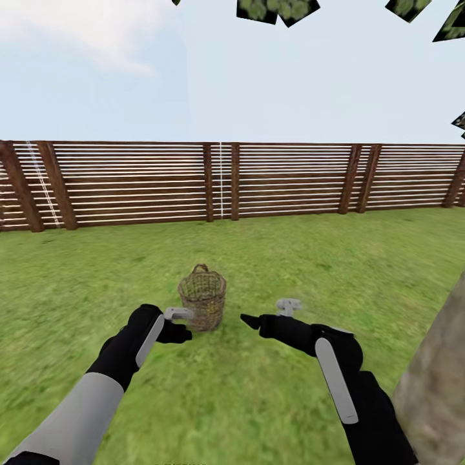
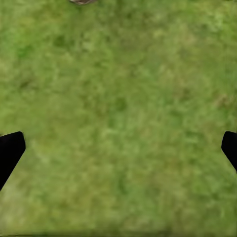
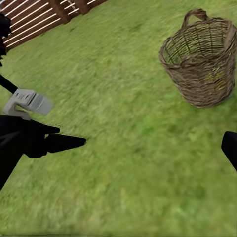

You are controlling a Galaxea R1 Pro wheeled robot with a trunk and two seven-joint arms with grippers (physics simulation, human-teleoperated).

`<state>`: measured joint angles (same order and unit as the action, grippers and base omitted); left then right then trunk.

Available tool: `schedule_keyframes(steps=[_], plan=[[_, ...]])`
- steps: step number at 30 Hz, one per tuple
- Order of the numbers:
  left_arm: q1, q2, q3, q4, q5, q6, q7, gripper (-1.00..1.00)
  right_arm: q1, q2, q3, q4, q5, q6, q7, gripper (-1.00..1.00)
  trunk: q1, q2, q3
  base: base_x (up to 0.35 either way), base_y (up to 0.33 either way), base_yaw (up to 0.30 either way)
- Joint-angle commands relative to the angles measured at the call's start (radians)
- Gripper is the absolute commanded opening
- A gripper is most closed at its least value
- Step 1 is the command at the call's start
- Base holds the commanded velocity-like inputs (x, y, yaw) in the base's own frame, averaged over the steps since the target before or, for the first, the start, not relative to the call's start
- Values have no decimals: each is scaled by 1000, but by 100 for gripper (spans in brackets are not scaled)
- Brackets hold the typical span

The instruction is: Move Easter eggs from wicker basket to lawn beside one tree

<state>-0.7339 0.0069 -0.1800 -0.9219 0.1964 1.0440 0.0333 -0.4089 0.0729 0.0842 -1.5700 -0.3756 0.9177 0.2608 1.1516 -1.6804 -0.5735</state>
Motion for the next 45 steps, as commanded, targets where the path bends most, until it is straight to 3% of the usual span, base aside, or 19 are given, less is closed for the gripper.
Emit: schedule_keyframes(steps=[1, 10, 22, 45], plan=[[-1, 1, -3, -3, 5, 3, 4, 100, -1, 0, 1, -1, 7, 4, 8, 100, 0, -1, -1, 0, 0, 277], [-1, 1, -5, -14, 4, 3, 4, 100, -1, 1, 14, -1, 7, 4, 8, 100, 0, -1, -1, 29, 12, 277], [-1, 1, -7, -17, 3, 3, 3, 100, -1, -1, 15, -2, 5, 4, 8, 100, 0, -1, -1, 260, 104, 150], [-1, 1, -8, -17, 3, 3, 2, 100, -1, 0, 15, -1, -2, 4, 9, 100, 0, -1, 10, 299, 159, -218]])
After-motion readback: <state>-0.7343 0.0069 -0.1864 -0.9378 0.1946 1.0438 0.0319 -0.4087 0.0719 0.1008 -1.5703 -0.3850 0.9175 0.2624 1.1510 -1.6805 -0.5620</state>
